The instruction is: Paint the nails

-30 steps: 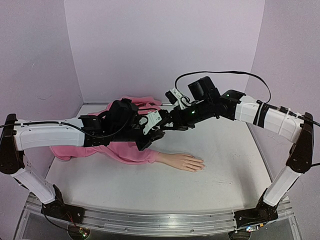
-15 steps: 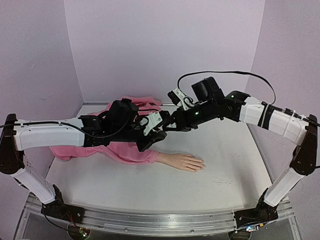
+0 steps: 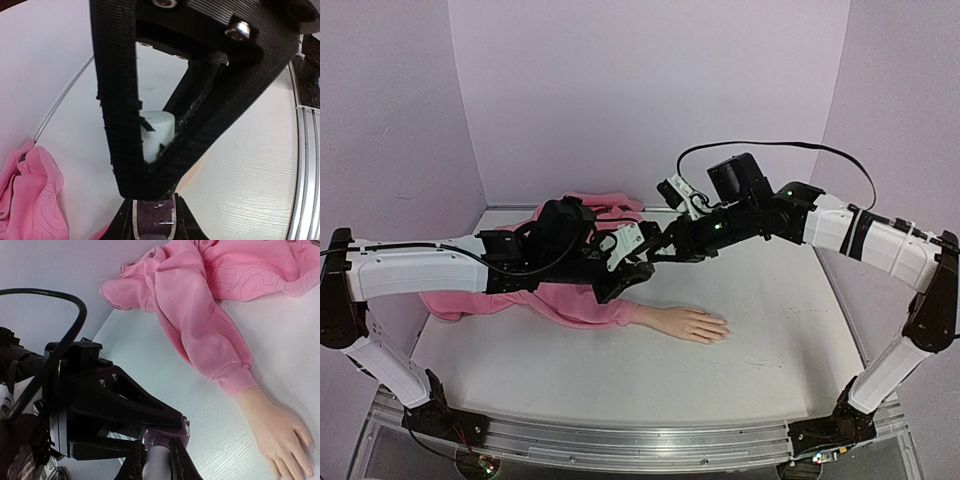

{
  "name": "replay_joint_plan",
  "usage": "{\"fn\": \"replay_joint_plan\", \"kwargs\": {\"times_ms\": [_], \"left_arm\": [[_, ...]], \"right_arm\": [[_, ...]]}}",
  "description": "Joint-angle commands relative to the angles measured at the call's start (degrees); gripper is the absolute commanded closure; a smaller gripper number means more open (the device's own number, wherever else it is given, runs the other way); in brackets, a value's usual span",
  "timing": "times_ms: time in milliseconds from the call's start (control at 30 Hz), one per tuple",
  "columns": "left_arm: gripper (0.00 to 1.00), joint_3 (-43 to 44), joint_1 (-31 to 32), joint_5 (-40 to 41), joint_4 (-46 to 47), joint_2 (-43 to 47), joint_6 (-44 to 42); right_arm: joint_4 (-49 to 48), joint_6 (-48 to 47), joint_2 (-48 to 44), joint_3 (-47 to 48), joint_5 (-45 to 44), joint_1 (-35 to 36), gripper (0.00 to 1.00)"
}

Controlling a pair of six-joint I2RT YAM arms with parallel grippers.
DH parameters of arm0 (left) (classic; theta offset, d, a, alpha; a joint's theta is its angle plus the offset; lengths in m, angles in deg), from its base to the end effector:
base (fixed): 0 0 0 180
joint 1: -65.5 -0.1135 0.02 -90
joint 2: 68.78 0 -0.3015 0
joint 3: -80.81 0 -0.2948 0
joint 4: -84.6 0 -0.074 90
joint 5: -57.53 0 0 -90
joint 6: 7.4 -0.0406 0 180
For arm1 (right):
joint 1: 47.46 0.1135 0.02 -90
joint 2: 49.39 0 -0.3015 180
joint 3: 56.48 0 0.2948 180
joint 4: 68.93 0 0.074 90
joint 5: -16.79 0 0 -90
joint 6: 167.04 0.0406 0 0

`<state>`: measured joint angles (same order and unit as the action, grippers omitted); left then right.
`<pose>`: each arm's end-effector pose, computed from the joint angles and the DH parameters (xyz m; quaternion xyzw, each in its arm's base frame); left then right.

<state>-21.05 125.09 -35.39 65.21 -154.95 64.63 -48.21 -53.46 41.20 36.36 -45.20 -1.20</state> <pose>0.1974 -0.3404 0.3204 0.5454 0.6577 -0.2048 0.4776 0.2779 0.3180 0.3918 -0.2935 0.7441 0.4856 0.3526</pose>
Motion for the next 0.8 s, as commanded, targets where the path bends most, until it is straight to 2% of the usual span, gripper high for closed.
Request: {"fn": "replay_joint_plan", "kwargs": {"times_ms": [0,767], "left_arm": [[1.00,0.58,0.24,-0.16,1.36,2.58,0.62],[1.00,1.34,0.26,1.50,0.88,1.53,0.41]], "right_arm": [[-1.32,-0.68,-3.02,-0.18,1.19,-0.03,1.00],[-1.33,0.00,-4.78,-0.83,0.56,-0.19,1.00]]}}
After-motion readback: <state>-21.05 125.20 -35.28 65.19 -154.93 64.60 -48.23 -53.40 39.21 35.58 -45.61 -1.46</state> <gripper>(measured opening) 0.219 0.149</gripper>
